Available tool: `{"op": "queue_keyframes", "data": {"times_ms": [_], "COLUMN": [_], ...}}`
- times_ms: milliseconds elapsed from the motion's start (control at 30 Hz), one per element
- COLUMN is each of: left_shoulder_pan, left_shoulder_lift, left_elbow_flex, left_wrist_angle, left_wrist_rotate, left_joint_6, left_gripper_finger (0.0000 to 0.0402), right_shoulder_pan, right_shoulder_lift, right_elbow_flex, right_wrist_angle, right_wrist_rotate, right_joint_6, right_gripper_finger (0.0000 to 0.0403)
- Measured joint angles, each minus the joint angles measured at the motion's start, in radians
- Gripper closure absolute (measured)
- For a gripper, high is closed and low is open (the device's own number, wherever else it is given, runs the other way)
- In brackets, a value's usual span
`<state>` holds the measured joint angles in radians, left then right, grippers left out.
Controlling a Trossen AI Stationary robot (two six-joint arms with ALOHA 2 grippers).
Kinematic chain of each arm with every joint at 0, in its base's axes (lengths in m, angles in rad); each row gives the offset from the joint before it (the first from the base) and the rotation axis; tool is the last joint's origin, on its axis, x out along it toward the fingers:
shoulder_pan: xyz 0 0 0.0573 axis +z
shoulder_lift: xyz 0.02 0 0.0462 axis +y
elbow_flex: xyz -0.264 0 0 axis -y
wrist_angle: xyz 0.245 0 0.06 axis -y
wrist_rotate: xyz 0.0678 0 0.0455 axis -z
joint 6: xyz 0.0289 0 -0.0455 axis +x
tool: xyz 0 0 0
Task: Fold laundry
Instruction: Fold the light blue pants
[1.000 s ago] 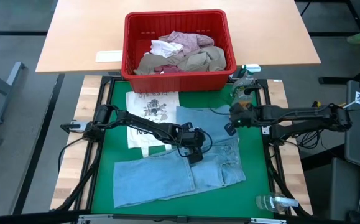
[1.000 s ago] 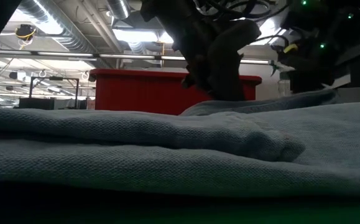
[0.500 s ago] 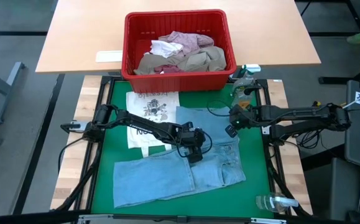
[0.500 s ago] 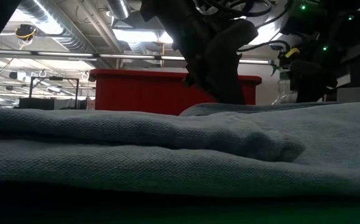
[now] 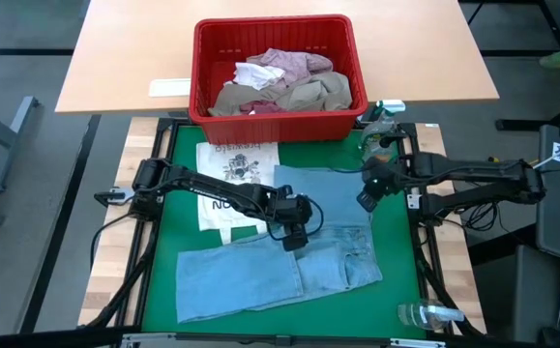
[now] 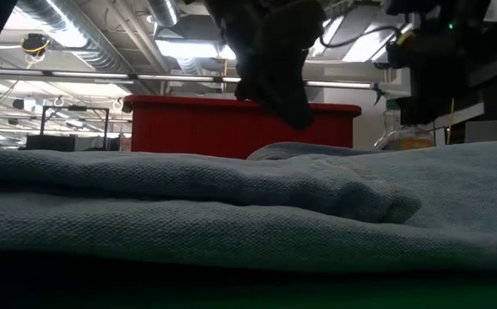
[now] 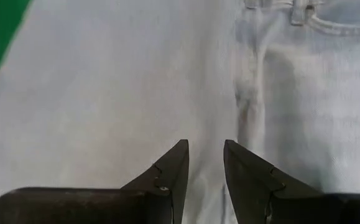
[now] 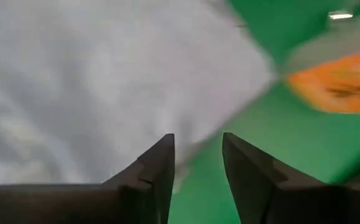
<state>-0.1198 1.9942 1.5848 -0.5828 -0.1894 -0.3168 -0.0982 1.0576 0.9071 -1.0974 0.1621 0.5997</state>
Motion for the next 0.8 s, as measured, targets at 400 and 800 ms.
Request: {"op": "queue_keyframes", "data": {"times_ms": [400, 800], "left_shoulder_pan": [-0.059, -0.065], "left_shoulder_lift": [0.084, 0.174], "left_elbow_flex": [0.0, 0.0], "left_wrist_angle": [0.0, 0.007], "left_wrist_rotate": [0.008, -0.008], "left_joint_6": [-0.055, -0.068], "left_gripper_finger": [0.0305, 0.0305], "right_shoulder_pan": [0.213, 0.255], "right_shoulder_lift": [0.034, 0.07], "right_elbow_flex": [-0.224, -0.453], "right_wrist_angle": [0.422, 0.526], "right_wrist_rotate": [-0.136, -0.12], "right_joint_6": [-0.046, 0.127], "right_gripper_finger": [0.0274, 0.0274]}}
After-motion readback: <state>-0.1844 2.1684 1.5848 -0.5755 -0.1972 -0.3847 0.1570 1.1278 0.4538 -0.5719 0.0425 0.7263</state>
